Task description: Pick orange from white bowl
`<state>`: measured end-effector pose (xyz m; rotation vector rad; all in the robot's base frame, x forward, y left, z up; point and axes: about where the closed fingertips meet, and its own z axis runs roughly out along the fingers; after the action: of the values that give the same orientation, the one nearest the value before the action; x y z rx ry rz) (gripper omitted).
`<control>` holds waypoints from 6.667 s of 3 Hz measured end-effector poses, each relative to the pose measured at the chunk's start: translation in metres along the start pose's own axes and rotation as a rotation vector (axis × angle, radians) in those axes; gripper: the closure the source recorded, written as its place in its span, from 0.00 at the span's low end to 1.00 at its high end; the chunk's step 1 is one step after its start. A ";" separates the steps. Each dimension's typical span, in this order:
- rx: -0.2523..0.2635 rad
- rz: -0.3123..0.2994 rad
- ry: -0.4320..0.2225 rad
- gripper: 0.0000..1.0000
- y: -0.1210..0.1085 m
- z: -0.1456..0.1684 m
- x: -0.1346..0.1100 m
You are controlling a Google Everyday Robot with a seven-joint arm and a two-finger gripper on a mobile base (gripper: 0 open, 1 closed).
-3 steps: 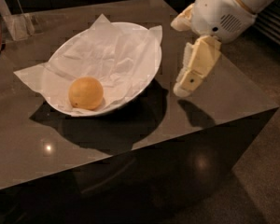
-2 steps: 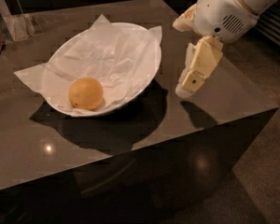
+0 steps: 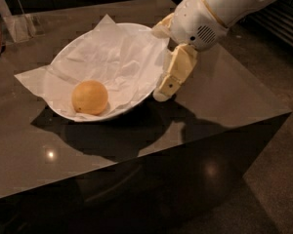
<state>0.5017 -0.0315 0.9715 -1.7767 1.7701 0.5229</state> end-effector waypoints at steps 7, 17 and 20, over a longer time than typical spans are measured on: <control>-0.057 -0.123 -0.050 0.33 -0.038 0.095 -0.067; -0.216 -0.012 -0.137 1.00 -0.009 0.165 -0.041; -0.145 -0.158 -0.173 1.00 -0.012 0.098 -0.067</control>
Offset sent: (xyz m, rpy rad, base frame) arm 0.0163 0.0326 -0.0098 0.0450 0.0238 0.0546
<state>0.5218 0.0821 0.9412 -1.8888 1.4929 0.7314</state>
